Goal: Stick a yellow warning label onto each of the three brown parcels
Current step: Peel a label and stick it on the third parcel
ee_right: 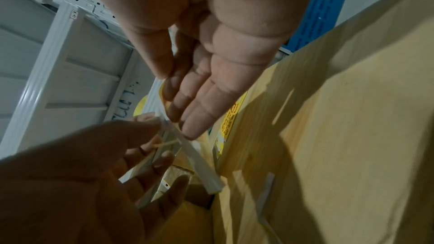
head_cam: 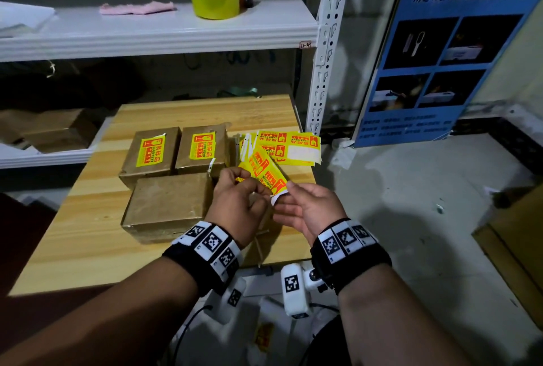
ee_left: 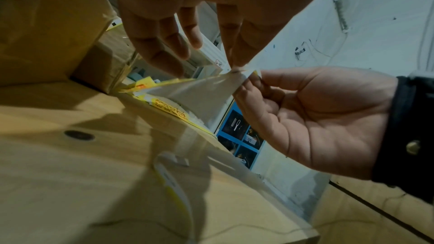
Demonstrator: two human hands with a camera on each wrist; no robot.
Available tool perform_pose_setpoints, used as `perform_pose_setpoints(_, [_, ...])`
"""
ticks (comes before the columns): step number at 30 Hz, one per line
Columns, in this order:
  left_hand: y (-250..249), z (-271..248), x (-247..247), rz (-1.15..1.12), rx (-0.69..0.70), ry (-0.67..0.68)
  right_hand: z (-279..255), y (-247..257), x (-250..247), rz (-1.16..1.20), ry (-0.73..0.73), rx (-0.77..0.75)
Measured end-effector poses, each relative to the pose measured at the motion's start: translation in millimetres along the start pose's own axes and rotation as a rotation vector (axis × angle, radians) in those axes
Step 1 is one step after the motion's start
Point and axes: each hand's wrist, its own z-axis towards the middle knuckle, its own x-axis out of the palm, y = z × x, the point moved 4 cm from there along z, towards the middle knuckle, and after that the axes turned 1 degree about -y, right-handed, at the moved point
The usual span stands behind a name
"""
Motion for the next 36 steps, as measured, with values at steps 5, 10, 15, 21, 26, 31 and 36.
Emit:
perform_pose_setpoints(5, [-9, 2, -1, -0.175, -0.053, 0.043, -1, 3, 0, 0.013, 0.015, -0.043])
perform_pose_setpoints(10, [-16, 3, -4, -0.413, -0.182, 0.083, 1, 4, -2, 0.008, 0.03, -0.087])
perform_pose_setpoints(15, [-13, 4, -5, -0.328, -0.133, 0.104, 2, 2, -3, -0.033, 0.057, -0.104])
perform_pose_setpoints(21, [-15, 4, -5, -0.595, -0.305, 0.172, 5, 2, -3, -0.083, 0.019, -0.136])
perform_pose_setpoints(26, [-21, 4, -8, -0.45, -0.257, 0.134, 6, 2, -3, -0.117, 0.012, -0.157])
perform_pose_setpoints(31, [-23, 5, -7, -0.322, -0.175, 0.089, 4, 4, -4, -0.147, 0.027, -0.166])
perform_pose_setpoints(36, [-14, 6, -5, -0.313, -0.205, 0.058, 10, 1, -10, -0.234, -0.084, -0.157])
